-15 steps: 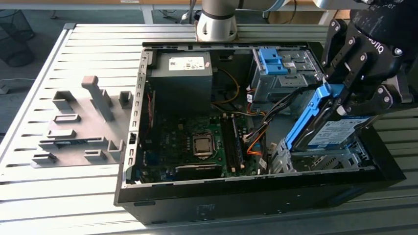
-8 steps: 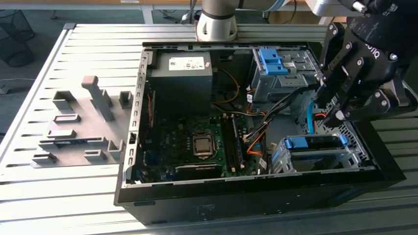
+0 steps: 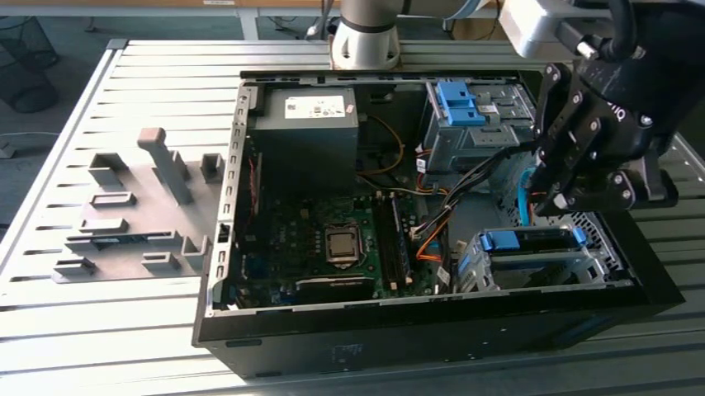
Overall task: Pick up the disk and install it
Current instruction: 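Insert the disk into the insertion slot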
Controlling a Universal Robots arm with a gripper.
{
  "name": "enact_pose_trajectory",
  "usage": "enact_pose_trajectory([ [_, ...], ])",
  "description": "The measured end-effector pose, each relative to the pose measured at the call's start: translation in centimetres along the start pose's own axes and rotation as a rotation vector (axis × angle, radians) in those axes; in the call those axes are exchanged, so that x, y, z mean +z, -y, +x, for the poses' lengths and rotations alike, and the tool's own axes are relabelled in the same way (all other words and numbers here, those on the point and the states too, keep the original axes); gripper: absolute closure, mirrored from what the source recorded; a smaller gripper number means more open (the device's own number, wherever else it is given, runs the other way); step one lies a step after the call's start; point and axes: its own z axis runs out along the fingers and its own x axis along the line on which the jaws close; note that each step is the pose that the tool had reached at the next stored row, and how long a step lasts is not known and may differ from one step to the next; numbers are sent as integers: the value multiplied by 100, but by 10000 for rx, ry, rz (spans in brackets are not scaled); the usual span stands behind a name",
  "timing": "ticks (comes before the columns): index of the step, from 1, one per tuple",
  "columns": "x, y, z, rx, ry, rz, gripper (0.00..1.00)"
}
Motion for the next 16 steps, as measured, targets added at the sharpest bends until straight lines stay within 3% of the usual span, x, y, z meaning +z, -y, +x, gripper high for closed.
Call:
enact_pose_trajectory([
  [1,18,0,3,0,1,0,70],
  [3,55,-1,7,0,2,0,82],
  [6,110,-2,13,0,1,0,89],
  [16,291,-5,15,0,1,0,89],
])
